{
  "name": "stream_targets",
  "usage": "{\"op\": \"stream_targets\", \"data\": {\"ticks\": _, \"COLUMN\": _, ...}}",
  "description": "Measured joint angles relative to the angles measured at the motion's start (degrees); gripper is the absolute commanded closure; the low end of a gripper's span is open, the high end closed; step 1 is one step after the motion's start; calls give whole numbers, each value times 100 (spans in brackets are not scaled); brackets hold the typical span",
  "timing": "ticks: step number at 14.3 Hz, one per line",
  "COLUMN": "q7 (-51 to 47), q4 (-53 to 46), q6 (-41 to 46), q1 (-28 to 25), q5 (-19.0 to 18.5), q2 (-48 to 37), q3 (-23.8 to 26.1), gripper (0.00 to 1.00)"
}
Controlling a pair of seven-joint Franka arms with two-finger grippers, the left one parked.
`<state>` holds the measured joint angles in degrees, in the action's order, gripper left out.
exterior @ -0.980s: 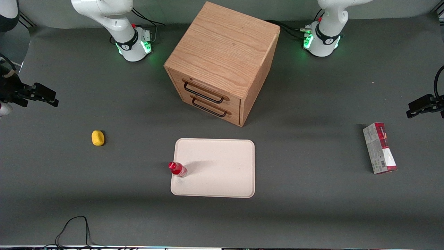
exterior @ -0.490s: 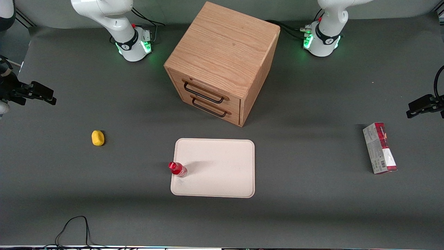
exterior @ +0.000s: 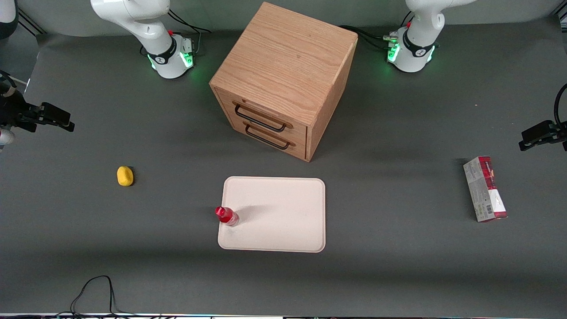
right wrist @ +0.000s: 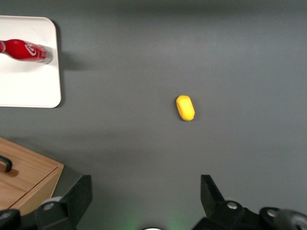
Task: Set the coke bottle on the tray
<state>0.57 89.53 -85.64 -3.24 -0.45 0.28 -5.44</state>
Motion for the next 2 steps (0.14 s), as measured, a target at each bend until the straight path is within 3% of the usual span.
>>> {"op": "stream_targets", "data": {"ticks": 2, "q7": 0, "q4": 5, "q6": 35, "q1": 0, "q5": 44, "q2": 0, "q3": -20, "gripper": 0}}
